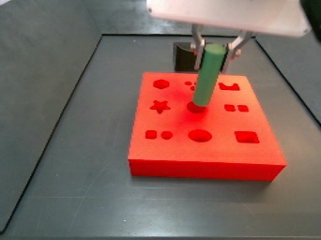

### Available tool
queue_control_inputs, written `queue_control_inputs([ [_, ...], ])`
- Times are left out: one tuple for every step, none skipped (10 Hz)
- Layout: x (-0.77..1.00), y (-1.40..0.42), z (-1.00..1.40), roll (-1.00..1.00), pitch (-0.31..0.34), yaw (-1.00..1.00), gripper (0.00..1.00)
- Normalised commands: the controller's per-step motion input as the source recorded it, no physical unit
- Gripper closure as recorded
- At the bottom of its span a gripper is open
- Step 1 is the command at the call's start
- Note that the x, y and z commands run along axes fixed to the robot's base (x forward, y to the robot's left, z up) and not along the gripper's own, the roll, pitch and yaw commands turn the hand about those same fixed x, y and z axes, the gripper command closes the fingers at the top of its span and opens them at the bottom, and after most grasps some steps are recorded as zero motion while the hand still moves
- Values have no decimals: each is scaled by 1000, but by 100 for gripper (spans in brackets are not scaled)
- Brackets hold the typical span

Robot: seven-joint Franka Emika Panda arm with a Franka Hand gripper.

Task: Insert the round object.

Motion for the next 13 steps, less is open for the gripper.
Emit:
queue_control_inputs([
  [0, 0, -280, 0, 0, -20, 100],
  [0, 0, -183, -21, 0, -34, 100],
  [-29, 0, -129, -10, 0, -60, 100],
  [-111, 0, -94, -44, 0, -103, 100],
  [-380, 0, -17, -69, -70, -206, 100],
  [-363, 0, -26, -116, -69, -203, 100],
  [-243, 0, -69, -214, -134, -160, 100],
  [-23, 0, -191, -200, -177, -91, 100],
  [46, -37, -240, -100, -211, -83, 100],
  [197, -23, -177, -69, -187, -89, 100],
  [251, 0, -111, -53, -156, -86, 100],
  [209, 0, -91, -50, -130, -117, 100],
  [69, 0, -97, -14, -107, -197, 100],
])
